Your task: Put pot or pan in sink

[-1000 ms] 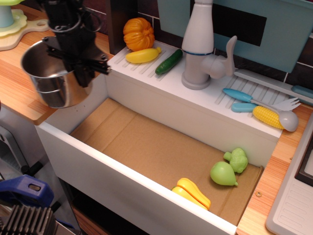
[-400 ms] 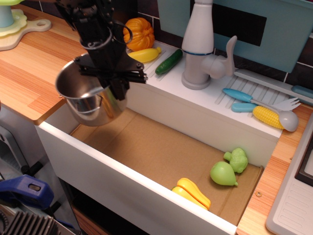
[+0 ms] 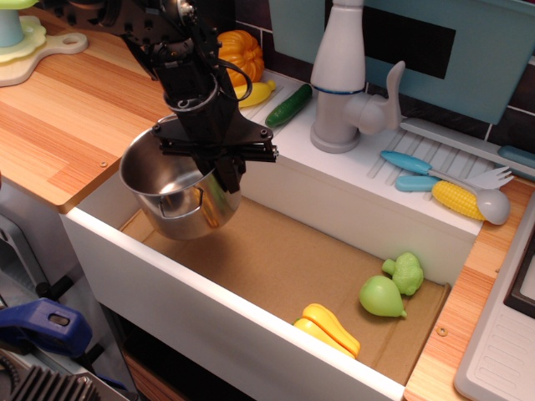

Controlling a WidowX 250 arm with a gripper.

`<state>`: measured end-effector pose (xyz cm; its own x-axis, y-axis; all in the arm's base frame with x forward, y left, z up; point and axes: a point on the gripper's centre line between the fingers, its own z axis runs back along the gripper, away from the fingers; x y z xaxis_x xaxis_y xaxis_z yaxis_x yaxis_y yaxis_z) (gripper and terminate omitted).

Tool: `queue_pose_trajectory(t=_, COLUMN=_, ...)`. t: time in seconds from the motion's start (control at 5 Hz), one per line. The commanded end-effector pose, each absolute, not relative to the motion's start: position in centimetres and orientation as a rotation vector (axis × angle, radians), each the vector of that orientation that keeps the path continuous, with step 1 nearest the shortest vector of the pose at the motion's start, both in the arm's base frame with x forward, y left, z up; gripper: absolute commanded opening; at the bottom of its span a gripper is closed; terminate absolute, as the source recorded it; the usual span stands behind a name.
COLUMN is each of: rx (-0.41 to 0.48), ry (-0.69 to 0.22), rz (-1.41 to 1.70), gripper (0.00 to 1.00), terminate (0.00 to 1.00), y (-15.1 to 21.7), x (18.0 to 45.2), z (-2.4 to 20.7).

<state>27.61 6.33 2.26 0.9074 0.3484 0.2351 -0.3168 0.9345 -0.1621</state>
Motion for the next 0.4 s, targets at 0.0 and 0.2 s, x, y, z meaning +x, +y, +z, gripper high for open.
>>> queue_pose_trajectory(t=0.0, rx=-0.170, ry=-0.281, rz=0.344, gripper=1.00, terminate=0.00, y=6.47, x=28.55, z=2.57)
queue_pose_trajectory(t=0.2, rx=-0.170, ry=-0.281, rz=0.344, gripper=1.00, terminate=1.00, y=6.47, x=28.55, z=2.57)
